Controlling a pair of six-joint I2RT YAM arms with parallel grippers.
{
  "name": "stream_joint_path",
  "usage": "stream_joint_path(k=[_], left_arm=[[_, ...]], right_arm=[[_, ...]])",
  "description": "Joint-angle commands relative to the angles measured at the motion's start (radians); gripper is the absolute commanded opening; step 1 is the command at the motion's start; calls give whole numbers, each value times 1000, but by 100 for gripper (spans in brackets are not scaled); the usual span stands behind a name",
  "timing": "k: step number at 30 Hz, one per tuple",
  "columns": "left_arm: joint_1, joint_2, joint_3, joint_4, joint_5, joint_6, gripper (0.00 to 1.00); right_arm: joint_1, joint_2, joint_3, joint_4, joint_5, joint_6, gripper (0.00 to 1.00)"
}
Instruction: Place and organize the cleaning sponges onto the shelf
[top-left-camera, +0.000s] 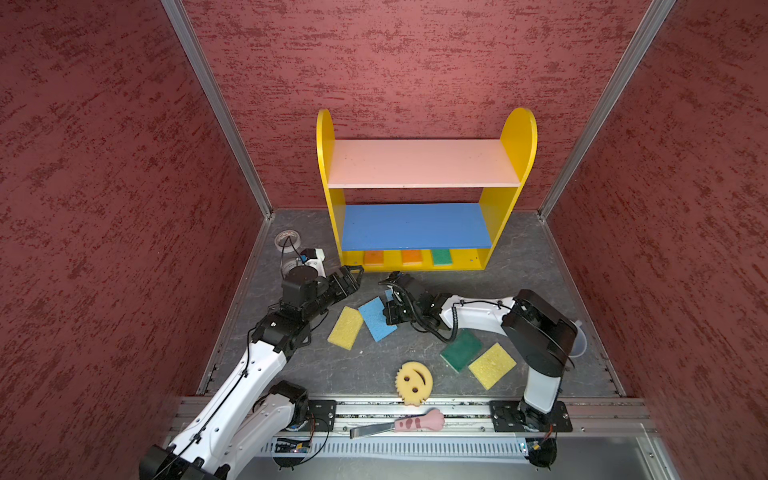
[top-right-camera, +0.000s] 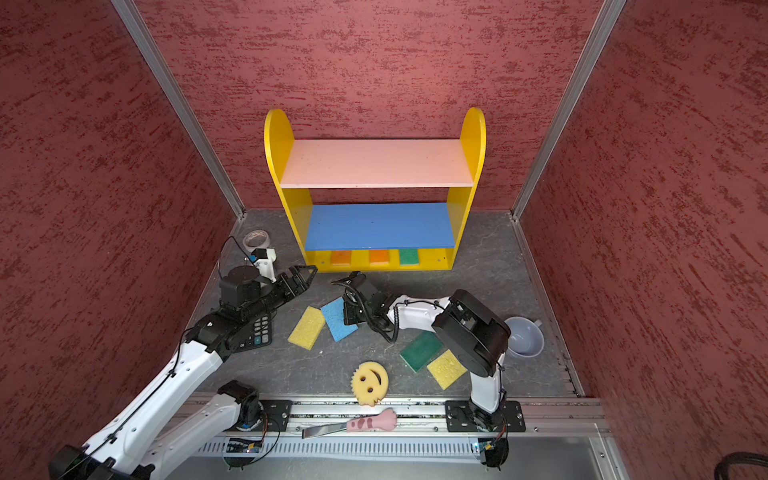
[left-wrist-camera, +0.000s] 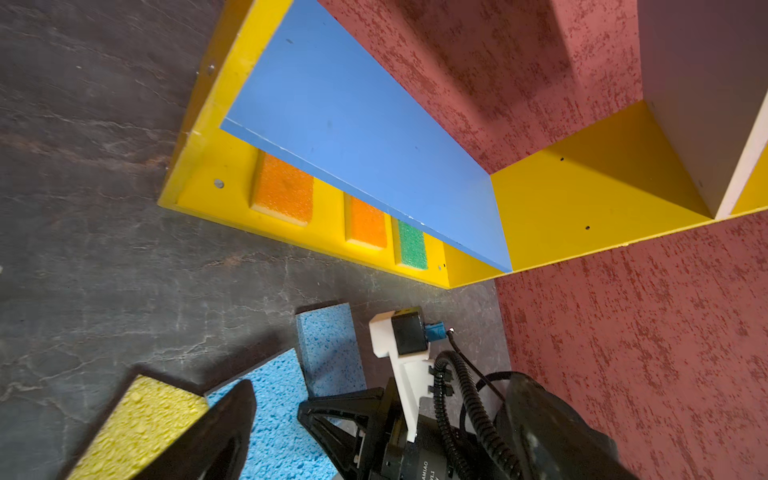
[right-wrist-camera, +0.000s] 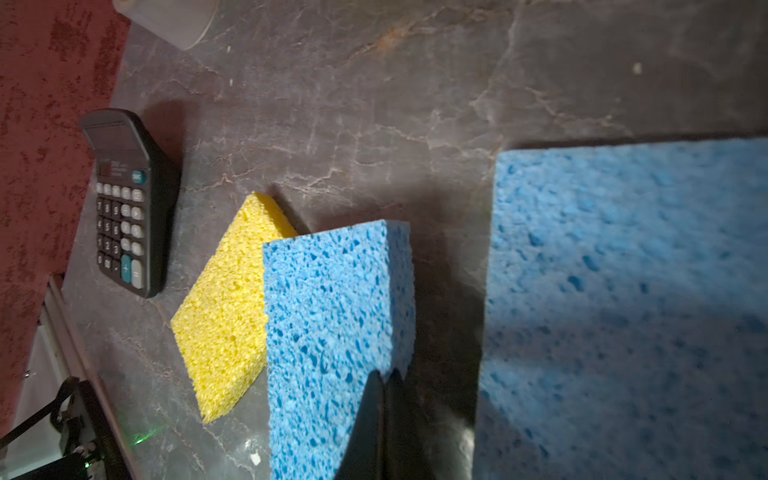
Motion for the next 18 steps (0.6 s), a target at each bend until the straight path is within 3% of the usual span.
stream_joint_path(k=[1,3,8,13,18], left_arm=[[16,9,-17,-33,-3,25,94],[19,33,-17,-68,-14,28,93],[41,66,-55,-140,-14,25,79],[47,43,-117,-137,-15,1,75],[45,60,-169,-93,-7,-30,56]], right_arm=[[-21,-7,-36,-49,96,36,1],[-38,-20,-60,-48,113,51,8],[-71,-76,-94,-68,177,70,20],[-76,-106,-60,-122,221,50,36],[-50,-124,-26,-117,212,33,44]])
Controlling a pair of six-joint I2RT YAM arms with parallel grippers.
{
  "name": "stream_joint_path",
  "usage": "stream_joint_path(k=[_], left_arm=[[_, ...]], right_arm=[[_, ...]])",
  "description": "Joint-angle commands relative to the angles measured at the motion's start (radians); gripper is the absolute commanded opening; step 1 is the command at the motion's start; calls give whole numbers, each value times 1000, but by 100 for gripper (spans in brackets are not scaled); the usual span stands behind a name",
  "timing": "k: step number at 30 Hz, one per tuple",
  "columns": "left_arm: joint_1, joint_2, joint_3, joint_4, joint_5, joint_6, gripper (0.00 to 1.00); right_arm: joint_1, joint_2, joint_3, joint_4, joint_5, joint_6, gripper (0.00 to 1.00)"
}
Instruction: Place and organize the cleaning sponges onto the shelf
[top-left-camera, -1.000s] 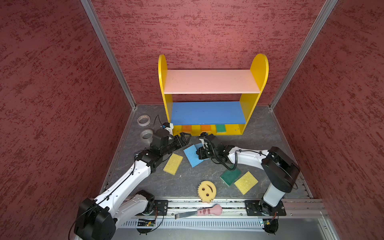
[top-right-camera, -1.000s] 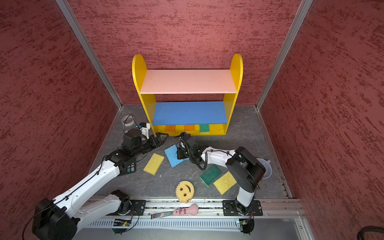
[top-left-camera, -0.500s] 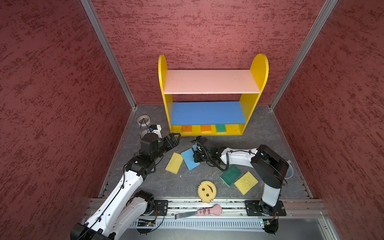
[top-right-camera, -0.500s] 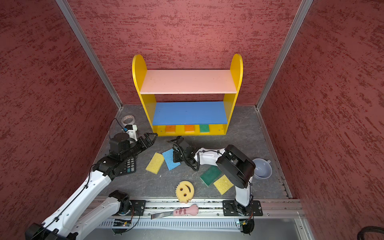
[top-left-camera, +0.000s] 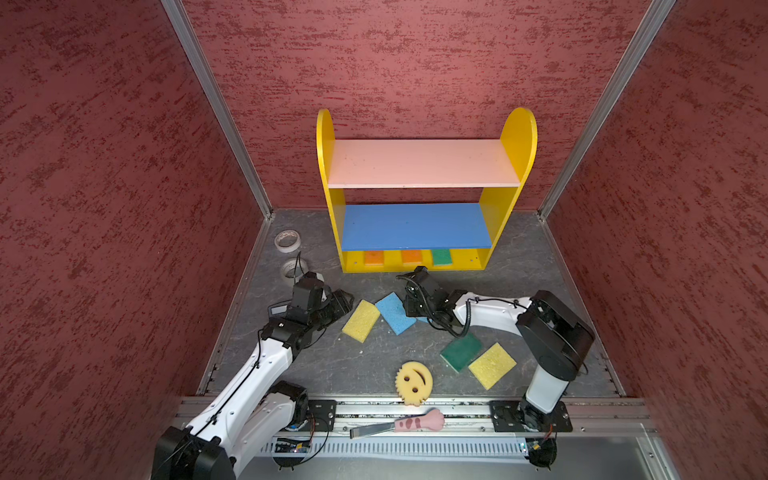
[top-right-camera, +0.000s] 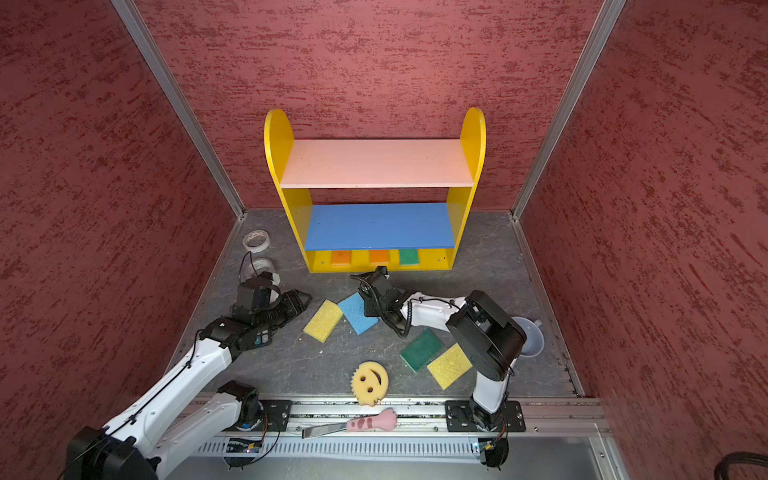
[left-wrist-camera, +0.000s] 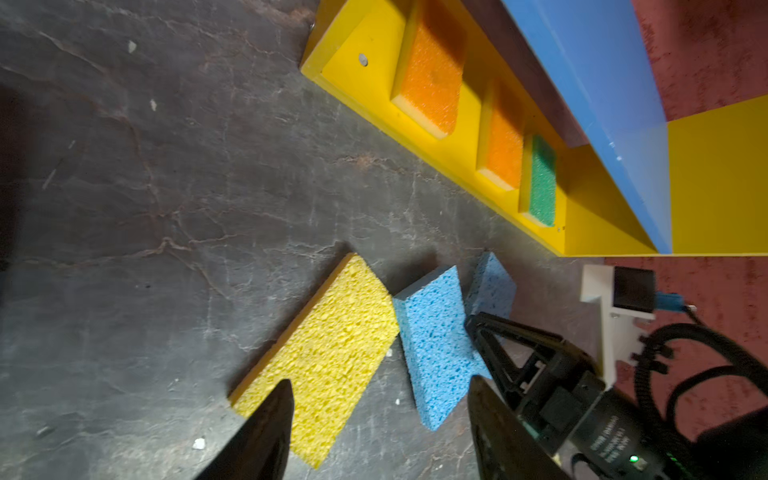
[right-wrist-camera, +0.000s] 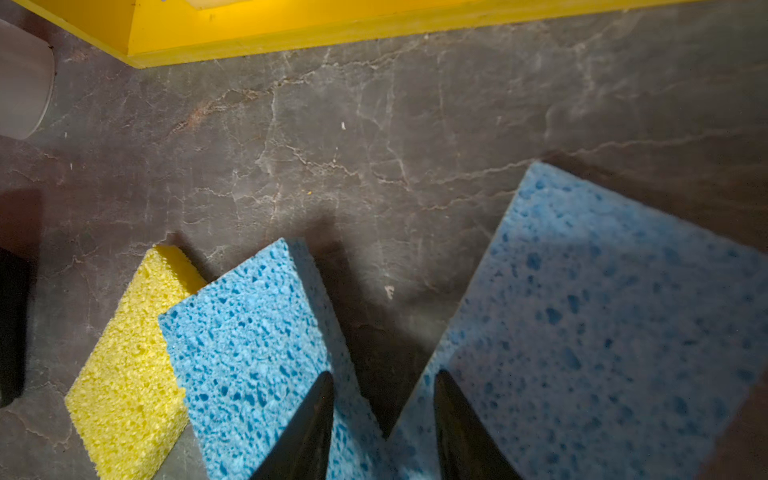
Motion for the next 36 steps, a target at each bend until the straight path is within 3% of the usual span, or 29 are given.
stream_joint_path(k=[1,7,13,22,26,36], left_arm=[[4,10,-34,50,1,-14,55],[4,93,-55,97,10,-15,60],[4,151,-72,139,20,-17,60],[4,232,-92,200,33,-18,57],[4,287,-96,239,49,-19,64],[-16,387,-69,308,88,-27,65]], right_arm=[[30,-39,56,-8,20,-35,46],[99,-19,127,38,-78,-86,47],[125,68,133,150,-221,-23,44],[78,111,95,135,-169,30,43],[25,71,22,180,-166,58,44],[10,74,21,164,-178,49,47]])
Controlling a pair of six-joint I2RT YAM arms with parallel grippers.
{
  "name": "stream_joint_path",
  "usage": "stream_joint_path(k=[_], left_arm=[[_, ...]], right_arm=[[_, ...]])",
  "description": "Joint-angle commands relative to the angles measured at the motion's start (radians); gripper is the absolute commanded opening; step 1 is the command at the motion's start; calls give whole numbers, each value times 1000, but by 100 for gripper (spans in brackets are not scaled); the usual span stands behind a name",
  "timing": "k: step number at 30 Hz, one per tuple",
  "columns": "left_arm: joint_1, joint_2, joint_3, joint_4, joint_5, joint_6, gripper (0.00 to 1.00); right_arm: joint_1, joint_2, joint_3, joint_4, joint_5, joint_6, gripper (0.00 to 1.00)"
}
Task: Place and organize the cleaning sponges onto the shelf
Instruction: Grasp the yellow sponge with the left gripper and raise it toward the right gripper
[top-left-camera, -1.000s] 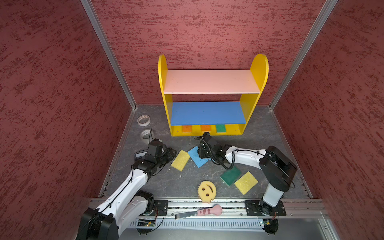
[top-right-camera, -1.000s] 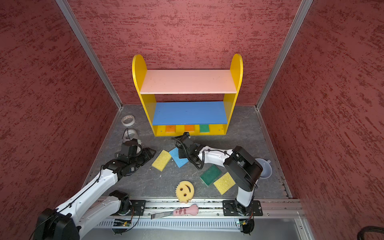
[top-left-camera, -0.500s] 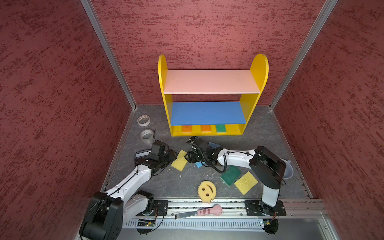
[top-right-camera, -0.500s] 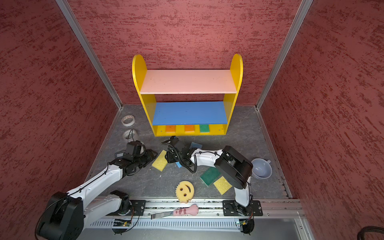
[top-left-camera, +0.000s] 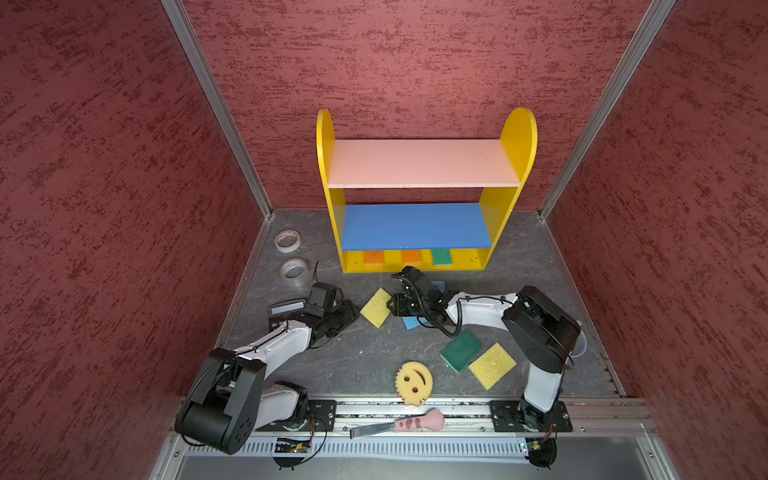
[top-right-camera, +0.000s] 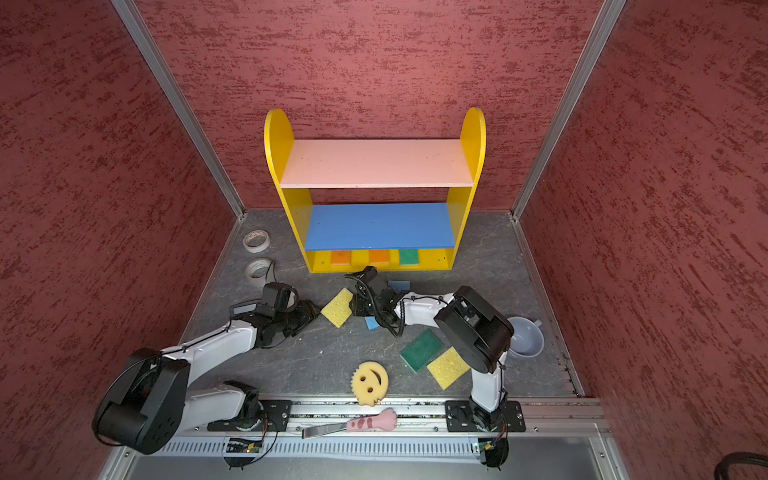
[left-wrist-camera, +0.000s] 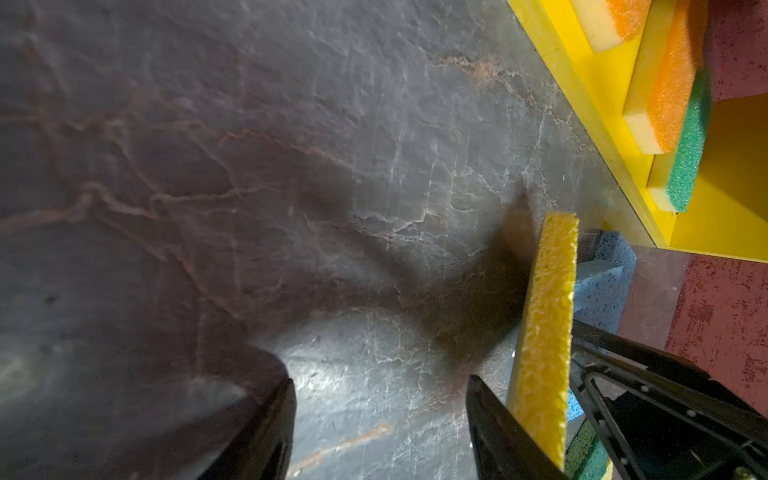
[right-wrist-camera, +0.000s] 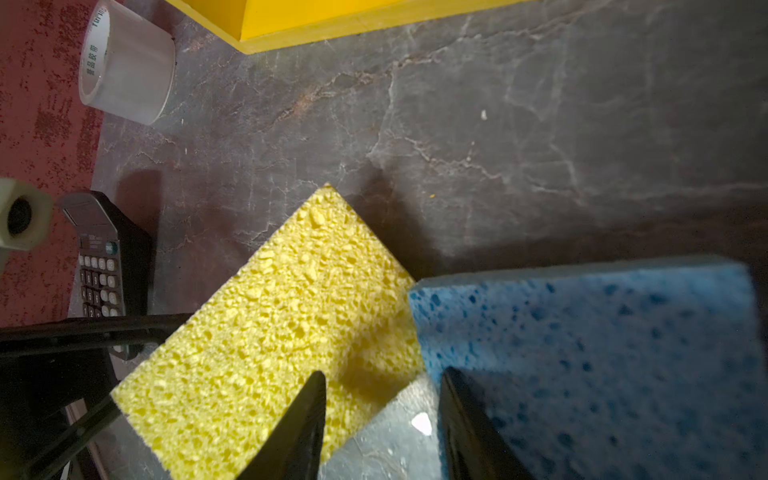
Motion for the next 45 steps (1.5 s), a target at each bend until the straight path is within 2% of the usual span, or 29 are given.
stream_joint_path(k=[1,6,12,22,24,28,35,39,43,45], left_arm=[[-15,16,22,34,13,-5,65],[-21,-1,43,34,10,-24,68],[-26,-50,54,4,-5,-50,83],[-18,-135,31,-42,-49,-96,91],[-20,-129,24,-18,-38,-113,95],[-33,-57,23,91,28,-138,97],[-96,173,94,220,115,-142,73],[-113,230,88,304,140,-179,54],[-122,208,96,281,117,-176,22],[-123,178,102,245,100,-162,9]], right_arm=[[8,-12,-6,-1,7,18,47],[12,23,26,-26,-10,2,47],[16,50,18,-24,9,-6,46],[16,67,-8,-11,28,-15,46],[15,72,-12,-6,26,-15,46],[16,79,-17,3,22,-13,46],[14,72,-34,15,25,-7,46],[14,69,-42,16,26,-5,46],[12,74,-43,17,24,-2,46],[10,79,-43,14,22,-2,46]])
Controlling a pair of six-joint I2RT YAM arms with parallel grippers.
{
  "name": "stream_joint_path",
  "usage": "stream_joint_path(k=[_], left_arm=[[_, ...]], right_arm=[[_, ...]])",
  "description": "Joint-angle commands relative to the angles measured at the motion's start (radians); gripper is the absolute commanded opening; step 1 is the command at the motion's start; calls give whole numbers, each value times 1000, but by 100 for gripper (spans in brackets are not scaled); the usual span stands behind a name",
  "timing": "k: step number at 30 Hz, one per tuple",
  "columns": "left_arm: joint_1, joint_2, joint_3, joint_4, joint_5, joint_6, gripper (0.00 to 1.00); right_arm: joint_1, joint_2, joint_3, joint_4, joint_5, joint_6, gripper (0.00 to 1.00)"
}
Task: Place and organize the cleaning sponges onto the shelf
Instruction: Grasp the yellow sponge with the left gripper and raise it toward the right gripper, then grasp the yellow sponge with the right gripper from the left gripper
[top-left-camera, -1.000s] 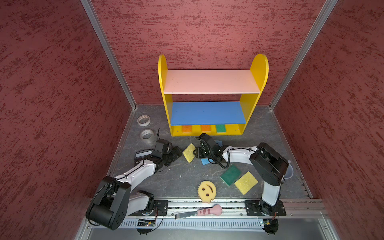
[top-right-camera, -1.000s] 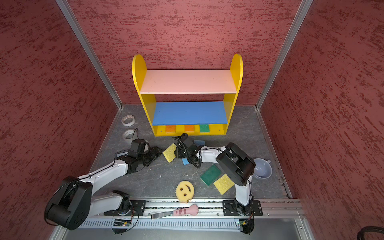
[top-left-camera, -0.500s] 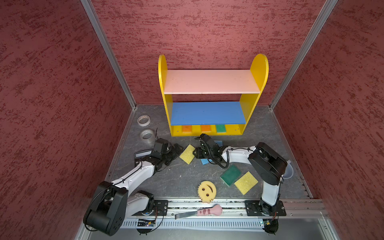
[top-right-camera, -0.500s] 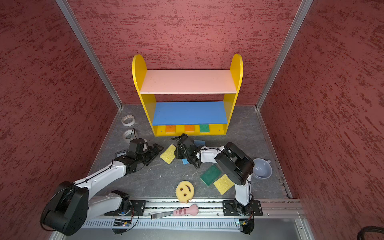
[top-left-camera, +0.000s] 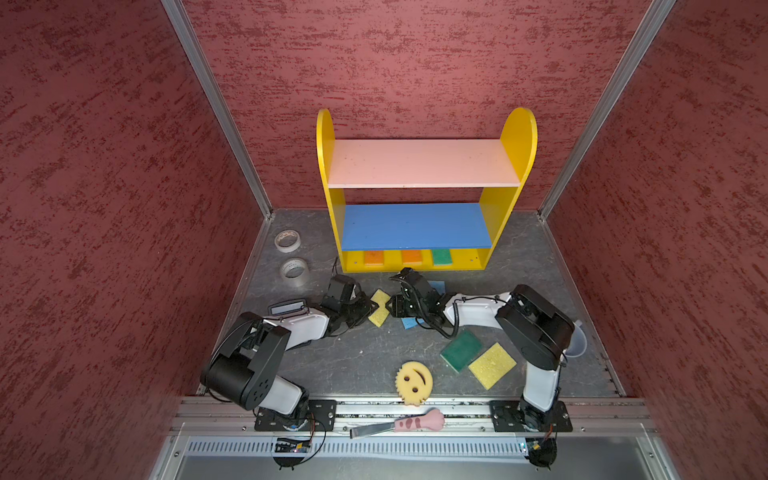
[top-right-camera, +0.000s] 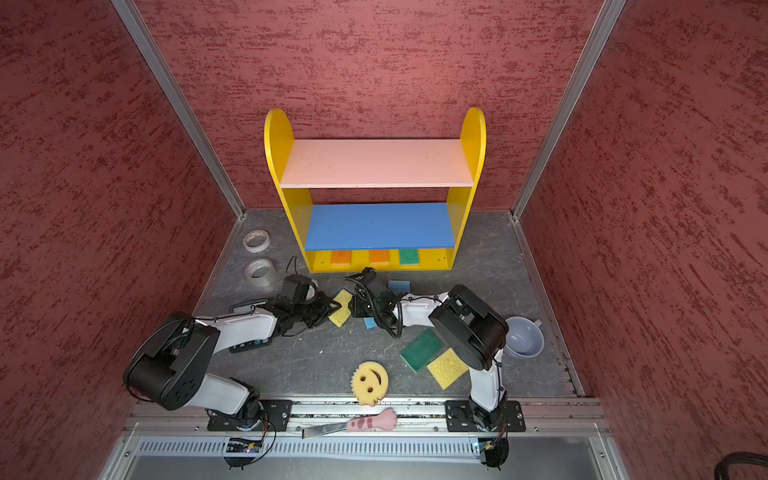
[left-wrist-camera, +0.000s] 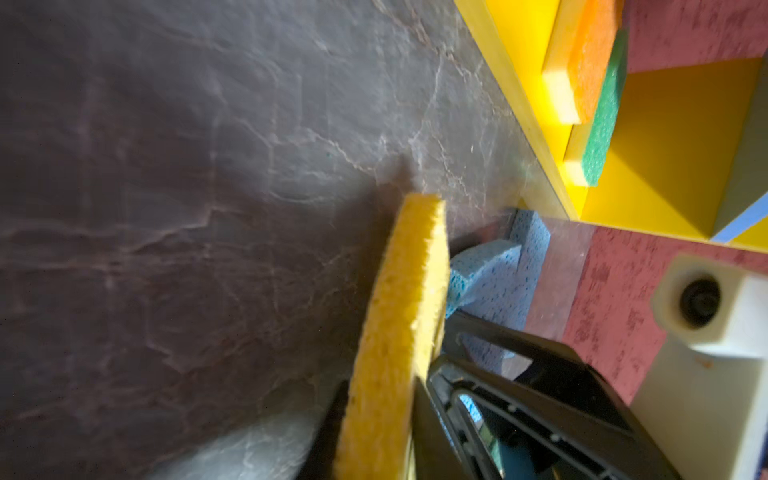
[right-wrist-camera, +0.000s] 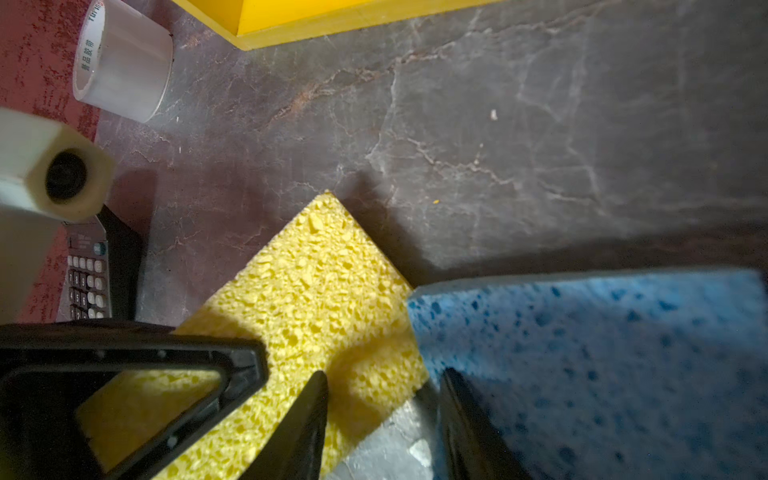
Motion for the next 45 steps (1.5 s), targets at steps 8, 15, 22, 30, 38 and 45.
stream_joint_path(k=[8,15,22,30,38,45], left_arm=[[20,-216,62,-245,-129,135,0],[36,-428,69,-376,-221,196,0],[34,-572,26,-308,-223,179,0],[25,-658,23,-135,-262,158,0],[10,-593,72,-28,-300,153,0],[-10,-532,73,42,-320,125,0]], right_arm=[[-27,-17,-47,-70,50,4,54],[-72,-118,-89,-17,11,25,59],[-73,-226,-47,20,-127,120,57],[-56,-268,-9,242,-290,305,57],[-27,-139,0,602,-371,507,56],[-6,-72,54,714,-377,561,51]])
